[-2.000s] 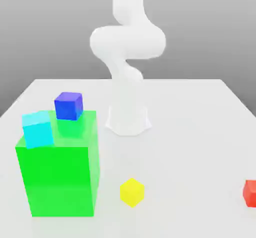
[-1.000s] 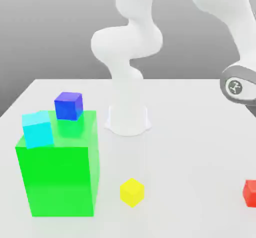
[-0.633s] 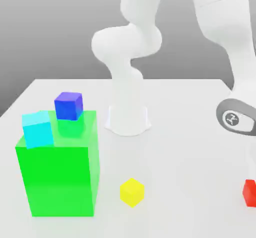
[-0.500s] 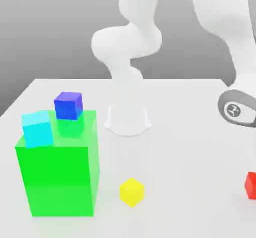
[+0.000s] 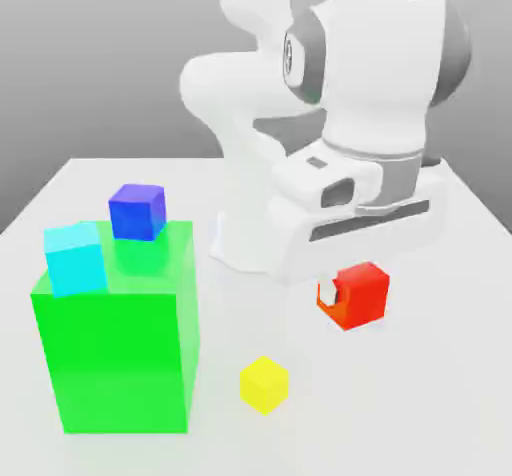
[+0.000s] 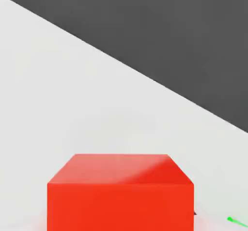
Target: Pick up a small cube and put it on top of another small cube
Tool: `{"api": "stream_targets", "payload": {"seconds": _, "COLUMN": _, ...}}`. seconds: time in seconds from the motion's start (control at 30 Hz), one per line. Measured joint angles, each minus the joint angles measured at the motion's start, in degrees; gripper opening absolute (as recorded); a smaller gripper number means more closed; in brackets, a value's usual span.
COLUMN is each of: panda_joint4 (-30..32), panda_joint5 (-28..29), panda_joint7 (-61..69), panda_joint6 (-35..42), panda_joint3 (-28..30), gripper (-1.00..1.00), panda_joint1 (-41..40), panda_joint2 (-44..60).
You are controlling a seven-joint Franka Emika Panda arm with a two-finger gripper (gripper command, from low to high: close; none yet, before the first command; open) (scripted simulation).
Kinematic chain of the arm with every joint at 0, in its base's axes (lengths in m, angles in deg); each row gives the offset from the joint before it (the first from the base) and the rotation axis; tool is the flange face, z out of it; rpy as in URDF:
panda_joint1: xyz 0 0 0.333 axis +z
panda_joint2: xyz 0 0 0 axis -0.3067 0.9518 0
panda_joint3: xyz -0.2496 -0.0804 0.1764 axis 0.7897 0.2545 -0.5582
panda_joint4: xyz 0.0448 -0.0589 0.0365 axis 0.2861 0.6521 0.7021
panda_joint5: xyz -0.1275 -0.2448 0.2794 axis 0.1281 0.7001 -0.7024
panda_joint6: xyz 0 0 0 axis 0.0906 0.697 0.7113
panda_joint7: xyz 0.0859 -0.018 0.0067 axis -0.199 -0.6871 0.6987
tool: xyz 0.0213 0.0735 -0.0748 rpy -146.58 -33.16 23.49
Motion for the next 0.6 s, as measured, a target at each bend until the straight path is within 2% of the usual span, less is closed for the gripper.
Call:
{"api": "stream_targets", "payload": {"seconds": 0.43, "panda_joint4": 7.2, "panda_joint5": 2.4, "panda_joint7": -27.8, "panda_joint6": 19.4, "panda_joint3": 6.9, "gripper": -1.00, "panda_joint1": -23.0, "panda_joint2": -26.8}}
{"api": "stream_targets", "payload": {"seconds": 0.57, "panda_joint4": 13.2, "panda_joint5": 2.9, "panda_joint7": -29.5, "panda_joint6": 12.6, "panda_joint3": 7.7, "gripper": -1.00, "panda_joint1": -24.9, "panda_joint2": -26.0}}
{"api": "stream_targets", "payload": {"seconds": 0.6, "panda_joint4": 14.4, "panda_joint5": 3.0, "panda_joint7": -29.5, "panda_joint6": 11.0, "panda_joint3": 7.7, "gripper": 1.00, "panda_joint1": -25.0, "panda_joint2": -25.6}}
